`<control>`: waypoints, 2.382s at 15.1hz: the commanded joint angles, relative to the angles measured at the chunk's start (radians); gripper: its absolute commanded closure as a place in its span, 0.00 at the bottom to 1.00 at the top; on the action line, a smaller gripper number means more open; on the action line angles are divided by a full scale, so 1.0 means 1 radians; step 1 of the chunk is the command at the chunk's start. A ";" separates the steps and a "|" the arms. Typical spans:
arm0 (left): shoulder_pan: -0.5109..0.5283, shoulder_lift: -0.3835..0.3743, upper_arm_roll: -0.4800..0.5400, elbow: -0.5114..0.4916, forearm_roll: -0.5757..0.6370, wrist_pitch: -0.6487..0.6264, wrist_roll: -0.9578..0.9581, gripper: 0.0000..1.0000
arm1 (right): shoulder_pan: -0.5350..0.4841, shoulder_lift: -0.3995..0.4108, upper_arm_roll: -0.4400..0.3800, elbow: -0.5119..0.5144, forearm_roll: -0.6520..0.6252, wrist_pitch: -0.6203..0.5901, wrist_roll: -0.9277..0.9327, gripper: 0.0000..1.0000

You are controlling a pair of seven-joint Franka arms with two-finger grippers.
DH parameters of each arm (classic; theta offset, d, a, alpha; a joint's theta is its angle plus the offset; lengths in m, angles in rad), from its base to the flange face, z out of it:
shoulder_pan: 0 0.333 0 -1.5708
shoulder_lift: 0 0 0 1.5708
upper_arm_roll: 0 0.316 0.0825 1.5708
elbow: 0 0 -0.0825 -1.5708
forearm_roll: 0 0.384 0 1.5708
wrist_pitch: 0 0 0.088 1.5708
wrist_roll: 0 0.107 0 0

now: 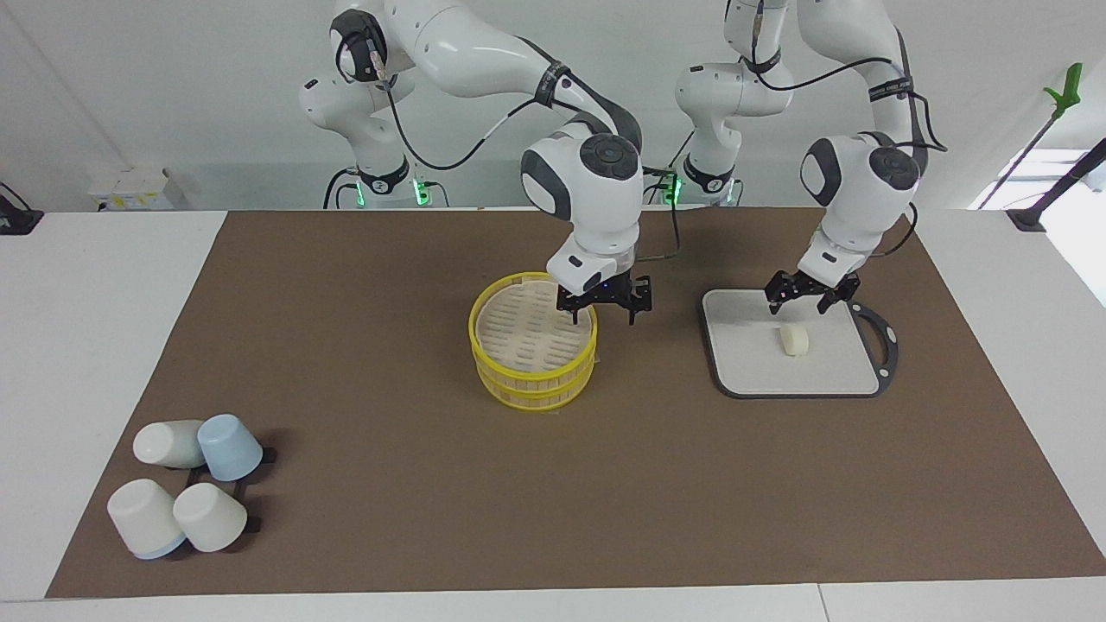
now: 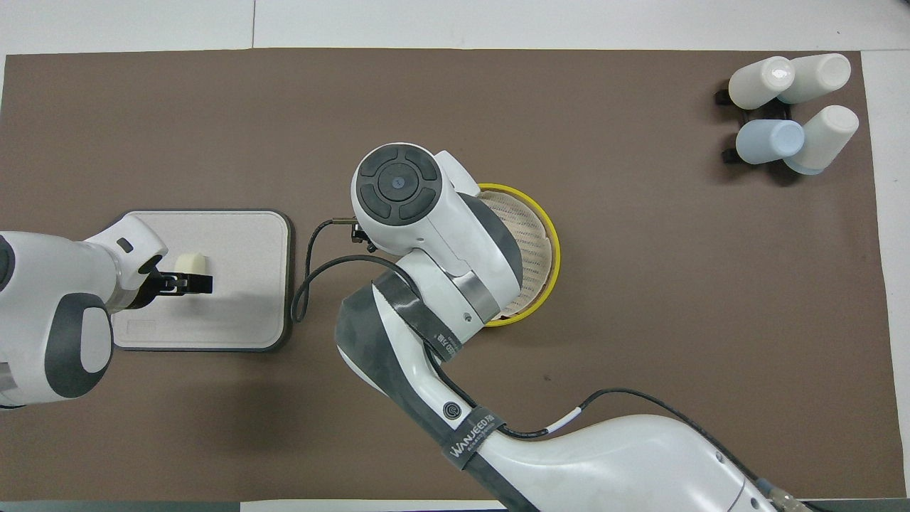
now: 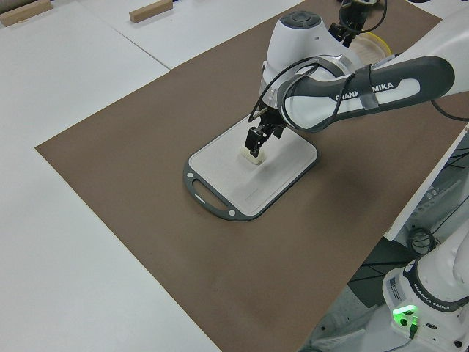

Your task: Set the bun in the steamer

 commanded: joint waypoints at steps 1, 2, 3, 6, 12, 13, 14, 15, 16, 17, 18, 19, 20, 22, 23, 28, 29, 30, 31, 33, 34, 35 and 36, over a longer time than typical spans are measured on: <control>0.010 0.041 -0.001 -0.011 0.016 0.089 0.009 0.00 | -0.007 -0.061 0.005 -0.111 -0.012 0.058 -0.032 0.21; 0.009 0.043 -0.001 -0.012 0.016 0.093 0.009 0.00 | -0.004 -0.072 0.007 -0.145 -0.010 0.087 -0.026 0.33; 0.007 0.047 -0.001 -0.012 0.016 0.096 0.009 0.00 | 0.021 -0.090 0.005 -0.195 -0.008 0.131 -0.026 0.34; 0.004 0.070 -0.003 -0.012 0.016 0.128 0.009 0.25 | 0.030 -0.110 0.005 -0.251 -0.008 0.171 -0.026 0.44; 0.009 0.073 -0.001 0.000 0.016 0.119 0.015 0.70 | 0.026 -0.107 0.005 -0.226 -0.015 0.144 -0.035 1.00; 0.007 0.073 -0.001 0.006 0.016 0.118 0.014 0.70 | 0.024 -0.109 0.002 -0.222 -0.016 0.139 -0.041 1.00; 0.006 0.073 -0.001 0.020 0.016 0.101 0.014 0.70 | 0.018 -0.109 0.001 -0.197 -0.022 0.112 -0.050 1.00; 0.004 0.073 -0.003 0.049 0.016 0.058 0.012 0.70 | 0.015 -0.097 -0.001 -0.144 -0.048 0.036 -0.064 1.00; 0.000 0.073 -0.003 0.102 0.016 -0.013 0.009 0.70 | 0.009 -0.084 -0.002 -0.090 -0.085 -0.053 -0.087 1.00; -0.005 0.073 -0.004 0.174 0.015 -0.108 0.000 0.70 | -0.013 -0.074 -0.003 -0.037 -0.093 -0.121 -0.119 1.00; -0.016 0.075 -0.004 0.269 0.010 -0.225 -0.014 0.69 | -0.043 -0.077 -0.003 -0.006 -0.091 -0.184 -0.160 1.00; -0.039 0.075 -0.004 0.349 0.006 -0.317 -0.044 0.69 | -0.060 -0.089 -0.003 0.004 -0.091 -0.229 -0.196 1.00; -0.066 0.098 -0.004 0.444 0.003 -0.401 -0.105 0.70 | -0.082 -0.101 -0.007 0.005 -0.093 -0.267 -0.239 1.00; -0.159 0.176 -0.004 0.652 -0.014 -0.531 -0.292 0.69 | -0.183 -0.144 -0.012 -0.005 -0.099 -0.365 -0.358 1.00; -0.199 0.210 -0.004 0.732 -0.029 -0.565 -0.372 0.69 | -0.221 -0.150 -0.013 -0.006 -0.101 -0.399 -0.424 1.00; -0.480 0.317 -0.007 0.837 -0.063 -0.458 -0.760 0.69 | -0.326 -0.176 -0.013 -0.041 -0.146 -0.447 -0.567 1.00; -0.535 0.323 -0.007 0.806 -0.059 -0.388 -0.813 0.69 | -0.326 -0.181 -0.013 -0.048 -0.151 -0.448 -0.567 1.00; -0.568 0.328 -0.007 0.754 -0.059 -0.329 -0.842 0.69 | -0.326 -0.183 -0.013 -0.050 -0.151 -0.454 -0.567 1.00; -0.604 0.340 -0.007 0.735 -0.059 -0.289 -0.867 0.69 | -0.326 -0.183 -0.013 -0.050 -0.151 -0.456 -0.567 1.00; -0.664 0.426 -0.004 0.741 -0.054 -0.226 -0.937 0.69 | -0.327 -0.184 -0.013 -0.058 -0.151 -0.458 -0.570 1.00; -0.687 0.443 -0.004 0.730 -0.054 -0.189 -0.951 0.69 | -0.333 -0.186 -0.013 -0.064 -0.151 -0.461 -0.572 1.00; -0.704 0.446 -0.004 0.704 -0.047 -0.171 -0.951 0.69 | -0.341 -0.190 -0.013 -0.064 -0.151 -0.473 -0.575 1.00; -0.712 0.446 -0.004 0.680 -0.036 -0.148 -0.954 0.68 | -0.341 -0.193 -0.013 -0.067 -0.151 -0.481 -0.580 1.00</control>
